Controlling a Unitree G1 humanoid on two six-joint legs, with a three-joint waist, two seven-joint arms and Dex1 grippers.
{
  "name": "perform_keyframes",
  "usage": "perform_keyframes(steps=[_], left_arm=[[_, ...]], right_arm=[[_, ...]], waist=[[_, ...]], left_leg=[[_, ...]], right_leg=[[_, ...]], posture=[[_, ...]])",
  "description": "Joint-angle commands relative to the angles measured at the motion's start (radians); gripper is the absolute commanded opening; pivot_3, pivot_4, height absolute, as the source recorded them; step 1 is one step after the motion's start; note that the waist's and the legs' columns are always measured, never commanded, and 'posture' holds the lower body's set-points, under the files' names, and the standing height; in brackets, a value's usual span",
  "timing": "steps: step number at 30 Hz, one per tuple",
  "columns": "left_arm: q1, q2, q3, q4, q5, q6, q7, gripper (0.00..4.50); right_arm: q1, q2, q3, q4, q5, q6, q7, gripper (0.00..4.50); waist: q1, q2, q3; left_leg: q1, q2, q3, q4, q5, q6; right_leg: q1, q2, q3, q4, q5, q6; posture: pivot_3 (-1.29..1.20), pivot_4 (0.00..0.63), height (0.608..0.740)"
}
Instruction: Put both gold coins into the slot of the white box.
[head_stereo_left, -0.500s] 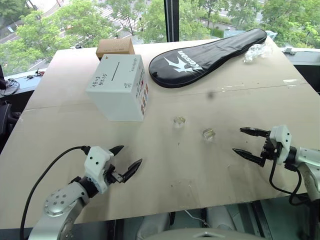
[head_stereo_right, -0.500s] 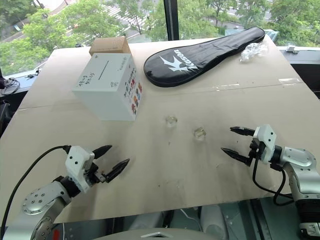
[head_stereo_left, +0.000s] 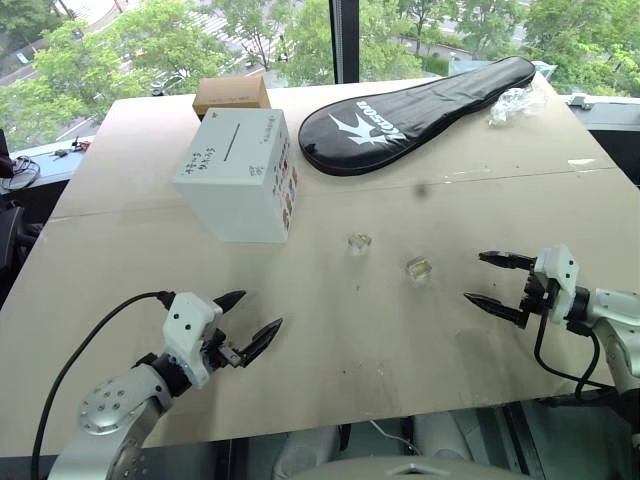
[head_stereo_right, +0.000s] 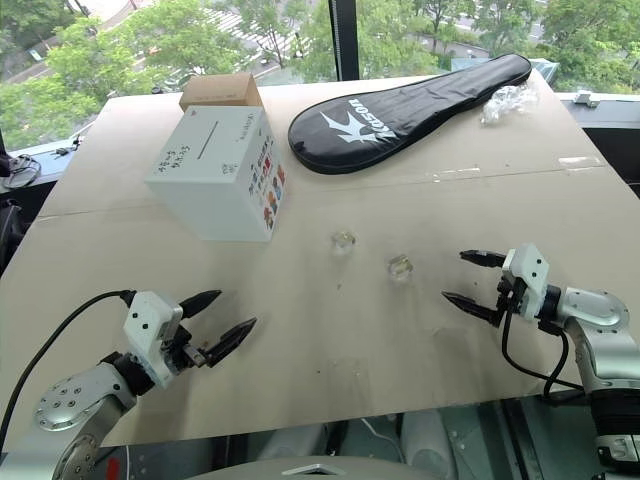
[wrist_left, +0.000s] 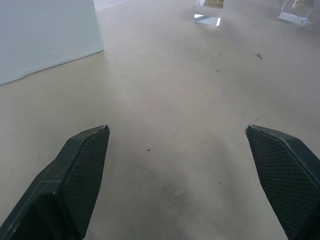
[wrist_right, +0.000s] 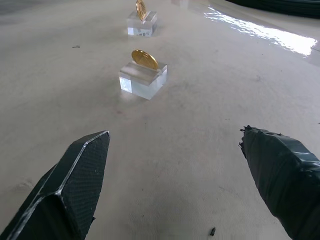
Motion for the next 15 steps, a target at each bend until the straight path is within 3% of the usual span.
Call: perform_keyframes(steps=[1,8,15], left_arm=[[0.006,0.009,0.023,-0.04,-0.009,-0.011,-0.003,4.43],[0.001,0.009,0.021,-0.044,-0.019,-0.012,-0.009,4.43],[-0.037,0.067,0.048,-0.09,-0.198,0.065,-0.107,4.43]], right_arm=[[-0.012,-0.003,-0.006,-0.013,0.008,-0.013,0.01,4.5],[-0.032,0.007,0.006,-0.03,0.004,-0.009,0.005,4.5],[-0.197,0.048,0.12,-0.034,-0.039,0.01,0.02,4.5]], waist=[[-0.001,0.0,0.0],[-0.001,0.0,0.0],[-0.002,0.002,0.001]], left_leg=[[0.0,0.0,0.0,0.0,0.0,0.0],[0.0,0.0,0.0,0.0,0.0,0.0],[0.0,0.0,0.0,0.0,0.0,0.0]], right_leg=[[0.0,0.0,0.0,0.0,0.0,0.0],[0.0,0.0,0.0,0.0,0.0,0.0],[0.0,0.0,0.0,0.001,0.0,0.0]], posture=[[0.0,0.15,0.74],[0.0,0.15,0.74],[0.0,0.15,0.74]])
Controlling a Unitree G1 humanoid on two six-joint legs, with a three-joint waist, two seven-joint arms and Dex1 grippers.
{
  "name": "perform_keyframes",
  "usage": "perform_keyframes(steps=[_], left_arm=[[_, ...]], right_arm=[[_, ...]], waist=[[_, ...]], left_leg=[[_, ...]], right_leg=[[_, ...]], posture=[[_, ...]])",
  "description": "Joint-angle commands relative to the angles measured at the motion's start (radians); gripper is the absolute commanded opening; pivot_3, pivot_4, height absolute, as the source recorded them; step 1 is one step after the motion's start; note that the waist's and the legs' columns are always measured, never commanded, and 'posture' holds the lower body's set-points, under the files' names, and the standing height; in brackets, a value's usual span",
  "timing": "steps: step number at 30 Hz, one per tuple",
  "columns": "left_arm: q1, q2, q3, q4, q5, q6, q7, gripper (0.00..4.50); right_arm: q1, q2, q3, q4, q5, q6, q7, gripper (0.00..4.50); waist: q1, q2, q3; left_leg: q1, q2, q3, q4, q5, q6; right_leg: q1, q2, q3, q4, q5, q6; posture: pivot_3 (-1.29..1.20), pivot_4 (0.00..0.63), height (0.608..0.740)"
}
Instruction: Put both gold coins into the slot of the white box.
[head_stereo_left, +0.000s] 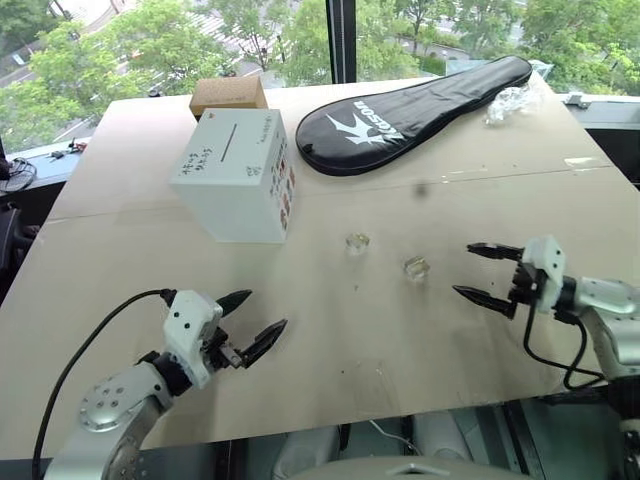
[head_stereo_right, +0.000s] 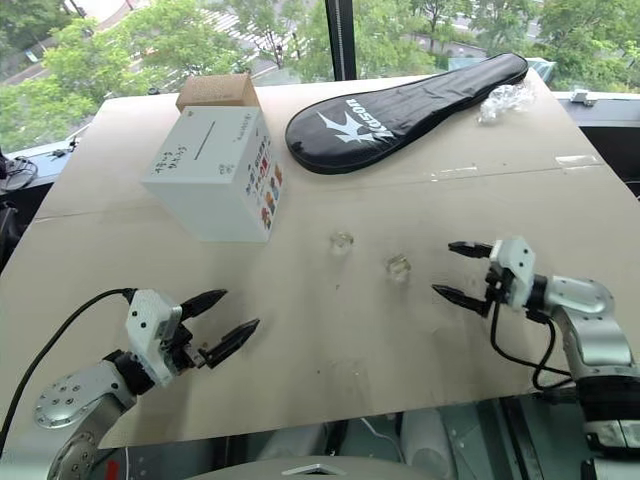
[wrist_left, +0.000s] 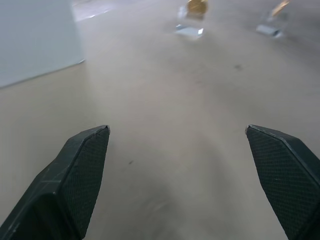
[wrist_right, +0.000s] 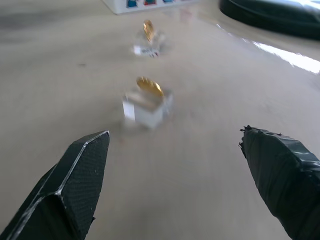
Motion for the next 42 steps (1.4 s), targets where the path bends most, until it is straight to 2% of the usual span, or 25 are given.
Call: perform_keyframes(steps=[1,10,12,13,17,21,22,23,27,32,38,42], left_arm=[[-0.008,0.032,0.046,-0.061,-0.11,0.036,-0.049,4.43],[0.003,0.112,0.115,-0.12,-0.271,0.09,-0.143,4.43],[0.005,0.126,0.12,-0.127,-0.258,0.084,-0.153,4.5],[0.006,0.13,0.12,-0.128,-0.25,0.081,-0.155,4.5],[0.012,0.129,0.12,-0.133,-0.239,0.078,-0.151,4.5],[0.018,0.123,0.11,-0.129,-0.219,0.068,-0.15,4.5],[0.019,0.122,0.109,-0.128,-0.215,0.066,-0.152,4.5],[0.019,0.122,0.109,-0.127,-0.212,0.064,-0.153,4.5],[0.008,0.129,0.109,-0.113,-0.197,0.06,-0.16,4.5],[-0.034,0.102,0.111,-0.117,-0.249,0.079,-0.135,4.5],[-0.141,0.001,0.102,-0.126,-0.482,0.152,0.021,4.5],[-0.25,-0.116,0.061,-0.111,-0.696,0.175,0.187,4.5]], right_arm=[[-0.075,0.014,0.037,-0.009,-0.014,-0.013,0.024,4.5],[-0.205,0.059,0.114,0.152,-0.043,-0.06,0.132,4.5],[-0.215,0.066,0.12,0.182,-0.049,-0.077,0.143,3.99],[-0.219,0.069,0.122,0.195,-0.052,-0.087,0.148,3.99],[-0.23,0.086,0.122,0.226,-0.058,-0.107,0.156,2.56],[-0.233,0.095,0.127,0.249,-0.076,-0.141,0.163,0.56],[-0.232,0.096,0.127,0.251,-0.079,-0.146,0.164,0.2],[-0.231,0.098,0.126,0.252,-0.08,-0.147,0.164,0.09],[-0.229,0.098,0.126,0.259,-0.092,-0.175,0.161,0.09],[-0.23,0.099,0.095,0.188,-0.023,-0.081,0.153,0.09],[-0.225,0.118,0.053,-0.045,0.192,0.302,0.064,0.09],[-0.246,0.201,0.037,-0.196,0.348,0.547,-0.09,0.09]], waist=[[0.002,0.0,0.0],[0.001,0.001,0.001],[0.001,0.001,0.001],[0.001,0.001,0.001],[-0.001,0.002,0.001],[-0.001,0.002,0.001],[-0.001,0.002,0.001],[0.0,0.002,0.001],[0.0,0.002,0.001],[-0.001,0.002,0.002],[0.001,0.003,0.002],[0.0,0.003,0.002]], left_leg=[[0.0,0.0,0.0,0.0,0.0,0.0],[0.0,0.0,-0.001,-0.002,0.0,0.0],[0.0,0.0,-0.001,-0.002,0.0,0.0],[0.0,0.0,-0.001,-0.002,0.0,0.0],[0.0,0.0,-0.001,-0.002,0.0,0.0],[0.0,0.0,-0.001,-0.002,0.0,0.0],[0.0,0.0,-0.001,-0.002,0.0,0.0],[0.0,0.0,-0.001,-0.002,0.0,0.0],[0.0,0.0,-0.001,-0.002,0.0,0.0],[0.0,0.0,-0.001,-0.002,0.0,0.0],[-0.001,0.0,-0.001,-0.002,0.0,0.0],[-0.001,0.0,-0.002,-0.001,0.0,0.0]], right_leg=[[0.0,0.0,0.0,0.0,0.0,0.0],[0.0,0.0,-0.001,-0.003,0.0,0.0],[0.0,0.0,-0.001,-0.002,0.0,0.0],[0.0,0.0,-0.001,-0.002,0.0,0.0],[0.0,0.0,0.0,-0.002,0.0,0.0],[0.0,0.0,0.0,-0.002,0.0,0.0],[0.0,0.0,0.0,-0.002,0.0,0.0],[0.0,0.0,0.0,-0.002,0.0,0.0],[0.0,0.0,0.0,-0.002,0.0,0.0],[0.0,0.0,0.0,-0.002,0.0,0.0],[-0.001,0.0,0.001,-0.002,0.0,0.0],[-0.001,0.0,0.0,-0.002,0.0,0.0]], posture=[[0.0,0.15,0.74],[0.0,0.15,0.74],[0.0,0.15,0.74],[0.0,0.15,0.74],[0.0,0.15,0.74],[0.0,0.15,0.74],[0.0,0.15,0.74],[0.0,0.15,0.74],[0.0,0.15,0.74],[0.0,0.15,0.74],[0.0,0.15,0.74],[0.0,0.15,0.74]])
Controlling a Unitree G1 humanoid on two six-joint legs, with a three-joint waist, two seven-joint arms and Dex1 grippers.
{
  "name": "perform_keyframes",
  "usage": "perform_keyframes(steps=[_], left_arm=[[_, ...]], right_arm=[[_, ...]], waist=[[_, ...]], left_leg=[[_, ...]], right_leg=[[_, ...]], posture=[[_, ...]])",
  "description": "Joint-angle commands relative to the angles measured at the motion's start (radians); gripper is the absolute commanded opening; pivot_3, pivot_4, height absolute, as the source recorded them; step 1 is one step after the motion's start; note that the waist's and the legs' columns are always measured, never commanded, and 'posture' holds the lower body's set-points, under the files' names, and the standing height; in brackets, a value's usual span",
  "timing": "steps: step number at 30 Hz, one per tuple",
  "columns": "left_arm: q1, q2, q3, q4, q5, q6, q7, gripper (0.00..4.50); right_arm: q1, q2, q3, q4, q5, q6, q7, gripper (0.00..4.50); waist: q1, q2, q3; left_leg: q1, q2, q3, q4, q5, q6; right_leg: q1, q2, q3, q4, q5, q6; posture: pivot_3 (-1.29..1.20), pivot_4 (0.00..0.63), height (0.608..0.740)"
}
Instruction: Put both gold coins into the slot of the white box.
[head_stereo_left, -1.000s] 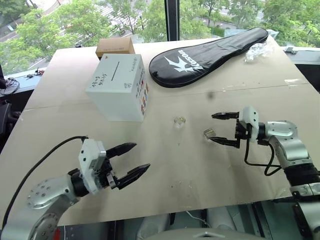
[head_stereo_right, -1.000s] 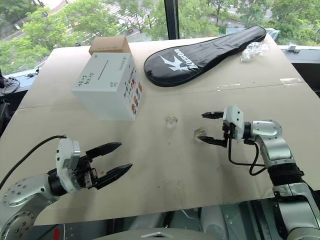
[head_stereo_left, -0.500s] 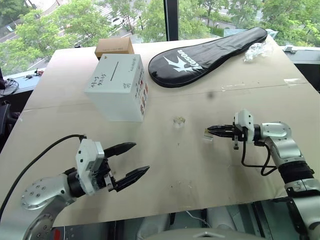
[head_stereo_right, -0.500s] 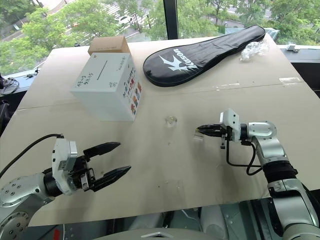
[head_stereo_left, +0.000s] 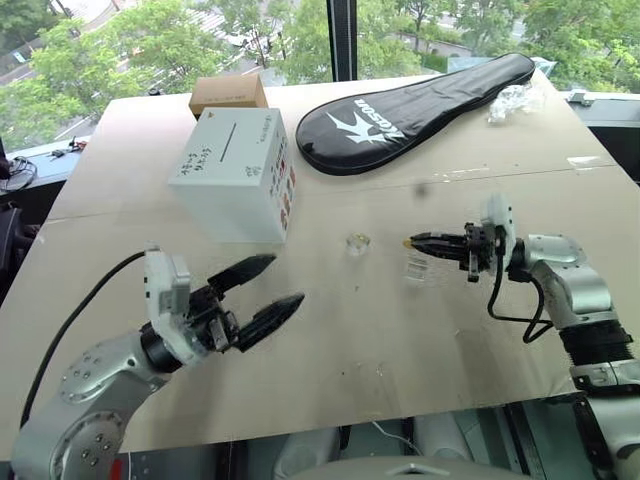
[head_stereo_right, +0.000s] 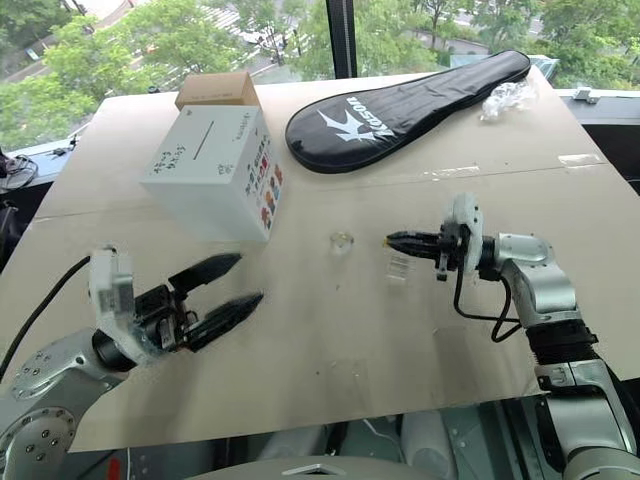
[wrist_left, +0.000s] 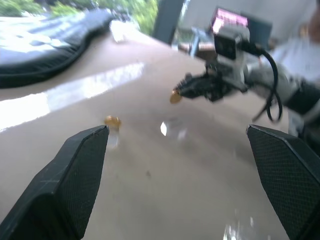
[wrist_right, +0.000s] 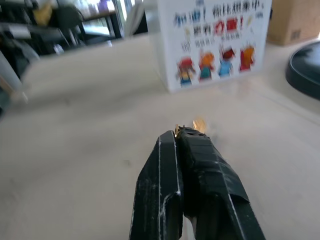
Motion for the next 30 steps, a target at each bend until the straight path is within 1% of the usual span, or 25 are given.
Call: perform_keyframes(steps=[1,2,4,6,10,13,17,18,19,20,21,22,23,25,30], left_arm=[[-0.087,-0.098,-0.038,0.006,-0.258,0.0,0.164,4.5],[-0.121,-0.145,-0.052,0.019,-0.337,-0.013,0.216,4.5],[-0.166,-0.224,-0.088,0.041,-0.403,-0.026,0.273,4.5],[-0.178,-0.262,-0.118,0.045,-0.407,-0.022,0.282,4.5],[-0.19,-0.309,-0.152,0.049,-0.42,-0.034,0.299,4.5],[-0.203,-0.336,-0.16,0.049,-0.426,-0.048,0.307,4.5],[-0.211,-0.346,-0.166,0.051,-0.427,-0.058,0.304,4.5],[-0.213,-0.345,-0.167,0.053,-0.428,-0.059,0.301,3.99],[-0.215,-0.345,-0.168,0.056,-0.429,-0.06,0.3,3.72],[-0.218,-0.349,-0.167,0.059,-0.431,-0.063,0.301,3.29],[-0.221,-0.351,-0.167,0.061,-0.432,-0.065,0.3,2.83],[-0.223,-0.352,-0.167,0.063,-0.431,-0.065,0.299,2.27],[-0.225,-0.351,-0.168,0.066,-0.43,-0.063,0.297,1.89],[-0.228,-0.348,-0.169,0.072,-0.426,-0.059,0.291,0.88],[-0.238,-0.345,-0.169,0.093,-0.42,-0.054,0.281,0.88]], right_arm=[[-0.036,0.104,-0.029,-0.151,0.169,0.211,-0.174,0.09],[-0.042,0.159,-0.032,-0.181,0.216,0.258,-0.237,0.09],[-0.058,0.274,-0.039,-0.226,0.302,0.341,-0.371,0.09],[-0.069,0.366,-0.052,-0.253,0.366,0.384,-0.472,0.09],[-0.089,0.499,-0.085,-0.275,0.478,0.419,-0.635,0.09],[-0.096,0.541,-0.1,-0.286,0.534,0.439,-0.701,0.09],[-0.093,0.553,-0.094,-0.3,0.573,0.453,-0.735,0.09],[-0.092,0.553,-0.091,-0.303,0.581,0.455,-0.738,0.0],[-0.09,0.554,-0.089,-0.305,0.591,0.457,-0.741,0.0],[-0.089,0.557,-0.086,-0.31,0.604,0.46,-0.746,0.0],[-0.088,0.558,-0.083,-0.315,0.614,0.462,-0.749,0.0],[-0.087,0.559,-0.079,-0.32,0.622,0.464,-0.751,0.0],[-0.087,0.561,-0.076,-0.325,0.63,0.466,-0.754,0.0],[-0.086,0.56,-0.067,-0.332,0.64,0.466,-0.756,0.0],[-0.082,0.544,-0.048,-0.348,0.654,0.468,-0.742,0.0]], waist=[[-0.001,0.0,0.0],[-0.001,0.0,0.0],[-0.002,0.0,0.0],[-0.005,0.0,0.0],[0.0,-0.001,-0.001],[-0.006,-0.001,-0.001],[-0.022,-0.001,-0.001],[-0.024,-0.001,-0.001],[-0.027,-0.001,-0.001],[-0.028,-0.001,-0.001],[-0.028,-0.001,-0.001],[-0.028,-0.001,-0.001],[-0.028,-0.001,-0.001],[-0.028,-0.001,-0.001],[-0.028,-0.001,-0.001]], left_leg=[[0.0,0.0,0.0,0.0,0.0,0.0],[0.0,0.0,0.0,0.001,0.0,0.0],[0.0,0.0,0.0,0.001,0.0,0.0],[0.0,0.0,0.001,0.002,0.0,0.0],[0.0,0.0,0.001,0.002,0.0,0.0],[0.0,0.0,0.002,0.002,0.0,0.0],[0.0,0.0,0.002,0.002,0.0,-0.001],[0.0,0.0,0.002,0.002,0.0,0.0],[0.0,0.0,0.002,0.002,0.0,0.0],[0.0,0.0,0.003,0.002,0.0,0.0],[0.0,0.0,0.003,0.002,0.0,0.0],[0.0,0.0,0.003,0.002,0.0,0.0],[0.0,0.0,0.003,0.002,0.0,0.0],[0.0,0.0,0.003,0.002,0.0,0.0],[0.0,0.0,0.003,0.002,0.0,0.0]], right_leg=[[0.0,0.0,0.0,0.0,0.0,0.0],[0.0,0.0,0.0,0.0,0.0,0.0],[0.0,0.0,0.0,0.001,0.0,0.0],[-0.001,0.0,0.001,0.002,0.0,0.0],[-0.001,0.001,-0.001,0.001,0.0,0.0],[-0.002,0.002,-0.002,0.003,0.0,0.0],[-0.003,0.002,-0.001,0.004,0.0,0.0],[-0.003,0.002,-0.001,0.004,0.0,0.0],[-0.003,0.002,-0.001,0.004,0.0,0.0],[-0.003,0.002,0.0,0.004,0.0,0.0],[-0.003,0.002,0.0,0.004,0.0,0.0],[-0.003,0.002,0.0,0.004,0.0,0.0],[-0.003,0.002,0.0,0.004,0.0,0.0],[-0.003,0.002,0.0,0.004,0.0,0.0],[-0.003,0.002,0.0,0.004,0.0,0.0]], posture=[[0.0,0.15,0.74],[0.0,0.15,0.74],[0.0,0.15,0.74],[0.0,0.15,0.74],[0.0,0.15,0.74],[0.0,0.15,0.74],[0.0,0.15,0.74],[0.0,0.15,0.74],[0.0,0.15,0.74],[0.0,0.15,0.74],[0.0,0.15,0.74],[0.0,0.15,0.74],[0.0,0.15,0.74],[0.0,0.15,0.74],[0.0,0.15,0.74]])
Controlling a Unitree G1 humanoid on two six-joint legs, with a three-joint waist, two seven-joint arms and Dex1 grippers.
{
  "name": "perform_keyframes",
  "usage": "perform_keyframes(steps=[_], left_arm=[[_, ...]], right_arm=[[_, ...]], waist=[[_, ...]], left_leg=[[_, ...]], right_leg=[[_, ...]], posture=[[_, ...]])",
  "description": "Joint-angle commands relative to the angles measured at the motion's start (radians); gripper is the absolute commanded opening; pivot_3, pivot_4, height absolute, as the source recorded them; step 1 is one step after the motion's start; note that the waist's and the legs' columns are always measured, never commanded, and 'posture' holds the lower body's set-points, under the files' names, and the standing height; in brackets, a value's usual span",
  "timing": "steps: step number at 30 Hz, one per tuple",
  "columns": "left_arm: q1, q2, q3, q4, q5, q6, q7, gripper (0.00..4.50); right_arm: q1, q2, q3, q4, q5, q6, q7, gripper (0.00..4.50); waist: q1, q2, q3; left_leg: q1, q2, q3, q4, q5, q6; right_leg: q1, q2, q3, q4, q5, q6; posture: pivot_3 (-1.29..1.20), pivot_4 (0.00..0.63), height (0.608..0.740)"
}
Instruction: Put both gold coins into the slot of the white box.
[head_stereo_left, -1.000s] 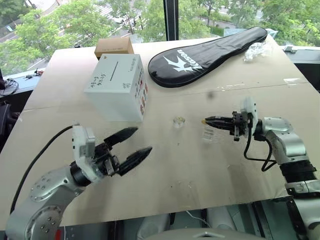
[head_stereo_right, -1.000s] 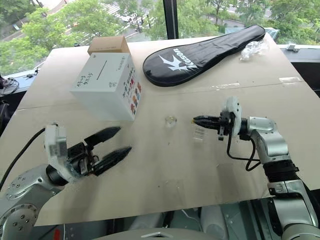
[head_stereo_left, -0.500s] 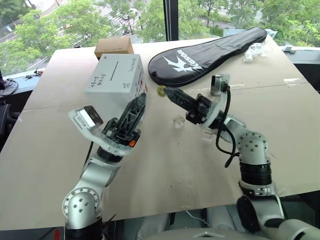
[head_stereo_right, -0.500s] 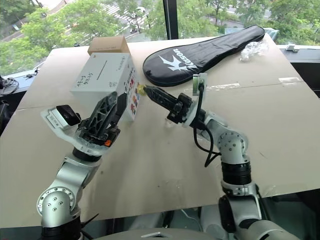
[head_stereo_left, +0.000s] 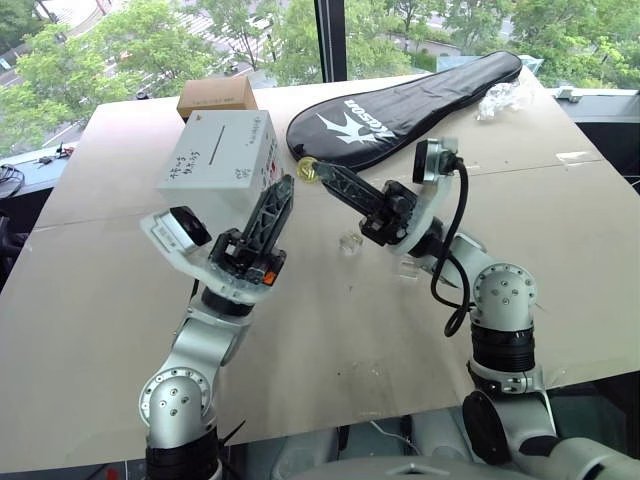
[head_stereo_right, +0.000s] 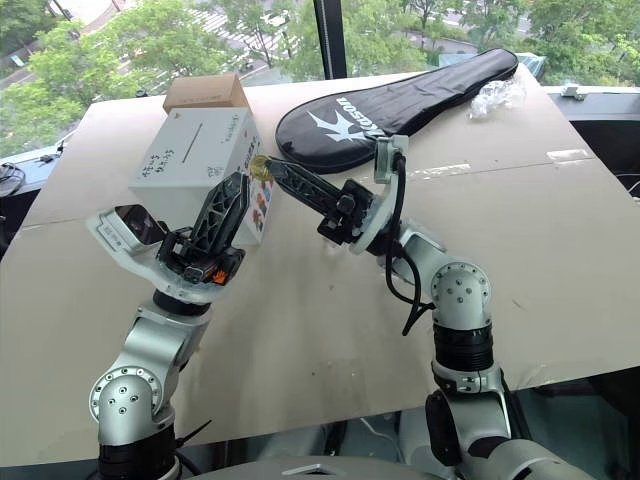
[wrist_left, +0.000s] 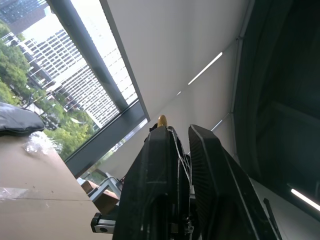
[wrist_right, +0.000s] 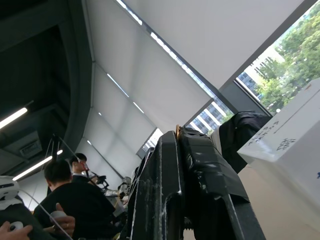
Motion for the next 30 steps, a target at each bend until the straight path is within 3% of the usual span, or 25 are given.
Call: perform_keyframes(steps=[1,10,13,23,30], left_arm=[[-0.007,0.007,0.0,-0.004,-0.006,-0.004,-0.02,0.88],[-0.005,0.011,-0.004,-0.005,-0.015,0.006,-0.046,0.88],[0.002,0.013,-0.01,-0.013,-0.02,0.01,-0.056,0.09],[0.015,0.006,-0.024,-0.042,-0.036,0.008,-0.05,0.03],[-0.013,0.002,0.012,-0.027,0.028,-0.043,0.004,0.0]], right_arm=[[0.0,-0.003,0.015,-0.058,0.041,0.002,0.019,0.0],[0.012,-0.02,0.034,-0.07,0.051,0.002,0.031,0.0],[0.016,-0.024,0.038,-0.072,0.054,0.003,0.03,0.0],[0.016,-0.026,0.046,-0.066,0.062,0.005,0.017,0.0],[0.009,-0.013,0.02,-0.041,0.044,-0.033,-0.02,3.41]], waist=[[0.0,0.0,0.0],[0.0,0.0,0.0],[0.001,0.0,0.0],[0.001,0.0,0.0],[0.001,0.0,0.0]], left_leg=[[0.0,0.0,0.0,0.0,0.0,0.0],[0.0,0.0,0.0,0.0,0.0,0.0],[0.0,0.0,0.0,0.0,0.0,0.0],[0.0,0.0,0.0,0.0,0.0,0.0],[0.0,0.0,0.0,-0.001,0.0,0.0]], right_leg=[[0.0,0.0,0.0,0.0,0.0,0.0],[0.0,0.0,0.0,0.0,0.0,0.0],[0.0,0.0,0.0,0.0,0.0,0.0],[0.0,0.0,0.0,0.0,0.0,0.0],[0.0,0.0,0.0,0.0,0.0,0.0]], posture=[[0.0,0.15,0.74],[0.0,0.15,0.74],[0.0,0.15,0.74],[0.0,0.15,0.74],[0.0,0.15,0.74]])
